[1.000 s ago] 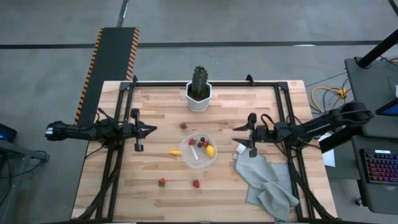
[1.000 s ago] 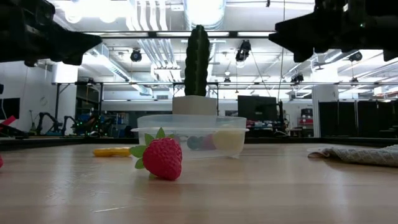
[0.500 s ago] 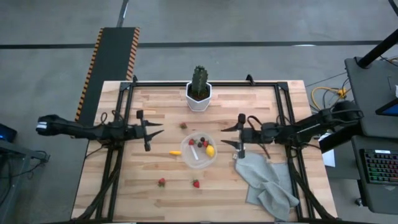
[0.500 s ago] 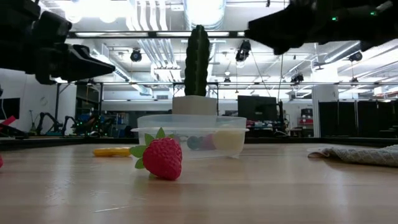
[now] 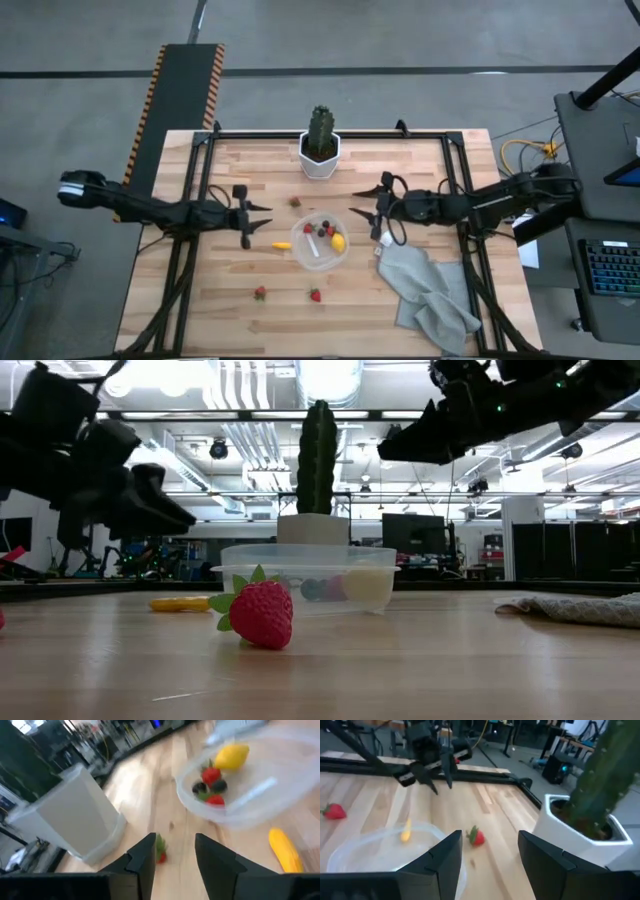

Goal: Pick and placing Produce into tupperware
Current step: Put the red strawberry into the transparent container

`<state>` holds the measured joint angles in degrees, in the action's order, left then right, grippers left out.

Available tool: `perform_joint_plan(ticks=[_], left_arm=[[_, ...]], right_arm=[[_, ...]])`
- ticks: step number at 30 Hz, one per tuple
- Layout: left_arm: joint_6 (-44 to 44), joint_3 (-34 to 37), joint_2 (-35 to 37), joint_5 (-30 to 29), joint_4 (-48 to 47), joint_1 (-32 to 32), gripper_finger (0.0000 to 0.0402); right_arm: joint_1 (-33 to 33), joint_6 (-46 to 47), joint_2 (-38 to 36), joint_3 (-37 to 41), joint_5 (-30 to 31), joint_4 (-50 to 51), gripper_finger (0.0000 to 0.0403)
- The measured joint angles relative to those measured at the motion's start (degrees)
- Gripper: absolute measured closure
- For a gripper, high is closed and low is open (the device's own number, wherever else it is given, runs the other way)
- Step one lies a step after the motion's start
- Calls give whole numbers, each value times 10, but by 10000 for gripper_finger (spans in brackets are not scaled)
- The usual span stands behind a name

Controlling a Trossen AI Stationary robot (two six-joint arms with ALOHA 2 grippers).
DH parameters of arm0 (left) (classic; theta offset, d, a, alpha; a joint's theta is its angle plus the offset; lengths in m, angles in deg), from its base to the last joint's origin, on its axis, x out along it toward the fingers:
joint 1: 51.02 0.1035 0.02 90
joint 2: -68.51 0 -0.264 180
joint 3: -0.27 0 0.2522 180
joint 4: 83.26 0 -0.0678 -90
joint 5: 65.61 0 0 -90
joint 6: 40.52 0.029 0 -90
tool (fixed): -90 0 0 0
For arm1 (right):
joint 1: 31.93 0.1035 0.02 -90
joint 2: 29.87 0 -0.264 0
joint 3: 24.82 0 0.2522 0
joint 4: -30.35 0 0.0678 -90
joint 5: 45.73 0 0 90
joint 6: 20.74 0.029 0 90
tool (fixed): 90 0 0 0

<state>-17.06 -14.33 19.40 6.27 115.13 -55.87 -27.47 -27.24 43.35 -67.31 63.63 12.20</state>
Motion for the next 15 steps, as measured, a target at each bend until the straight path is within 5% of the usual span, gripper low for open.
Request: perform_joint_plan(ticks=[9, 15], left_arm=[[17, -65, -158, -16, 47, 13, 203], [70, -111, -256, -38, 61, 31, 192]], right_arm=[[-15, -23, -91, 76, -2, 17, 216], [-20, -20, -143, 123, 2, 7, 216]])
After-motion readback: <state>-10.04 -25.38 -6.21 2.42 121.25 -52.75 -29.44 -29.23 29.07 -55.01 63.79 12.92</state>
